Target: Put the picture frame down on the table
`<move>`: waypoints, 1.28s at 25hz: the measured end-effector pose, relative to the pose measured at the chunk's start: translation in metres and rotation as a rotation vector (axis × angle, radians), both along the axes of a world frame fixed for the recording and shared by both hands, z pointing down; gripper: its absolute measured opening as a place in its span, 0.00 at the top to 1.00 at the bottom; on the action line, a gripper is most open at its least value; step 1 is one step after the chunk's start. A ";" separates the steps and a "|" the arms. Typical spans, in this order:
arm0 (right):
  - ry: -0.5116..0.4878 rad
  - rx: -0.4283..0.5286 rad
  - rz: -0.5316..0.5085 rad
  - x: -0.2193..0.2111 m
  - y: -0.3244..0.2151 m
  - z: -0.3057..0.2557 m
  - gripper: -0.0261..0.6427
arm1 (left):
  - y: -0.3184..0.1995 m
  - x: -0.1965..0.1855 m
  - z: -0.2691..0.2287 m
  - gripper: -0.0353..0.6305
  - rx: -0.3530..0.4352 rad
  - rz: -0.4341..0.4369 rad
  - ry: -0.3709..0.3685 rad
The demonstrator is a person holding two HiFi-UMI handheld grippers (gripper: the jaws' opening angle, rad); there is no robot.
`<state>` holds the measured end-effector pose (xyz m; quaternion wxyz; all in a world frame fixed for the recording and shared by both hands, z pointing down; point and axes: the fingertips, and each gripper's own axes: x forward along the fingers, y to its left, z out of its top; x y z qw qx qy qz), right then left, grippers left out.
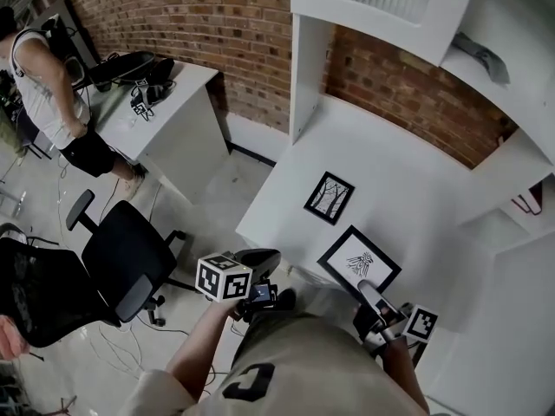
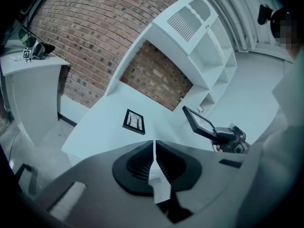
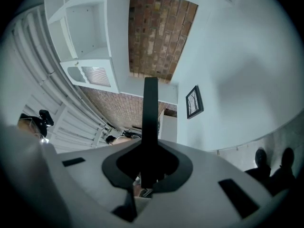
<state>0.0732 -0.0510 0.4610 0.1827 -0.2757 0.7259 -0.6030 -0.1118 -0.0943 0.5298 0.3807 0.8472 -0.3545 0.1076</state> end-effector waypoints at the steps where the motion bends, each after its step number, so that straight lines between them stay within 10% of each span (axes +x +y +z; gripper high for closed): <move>1: 0.003 0.001 0.001 -0.001 -0.003 0.000 0.93 | -0.004 -0.002 0.000 0.92 0.005 0.000 0.001; 17: 0.018 -0.038 -0.029 -0.039 -0.015 0.010 0.93 | -0.010 -0.050 0.014 0.92 -0.022 -0.042 0.008; 32: 0.003 -0.043 -0.096 0.009 -0.051 0.019 0.93 | -0.018 0.009 0.006 0.92 -0.036 -0.096 -0.027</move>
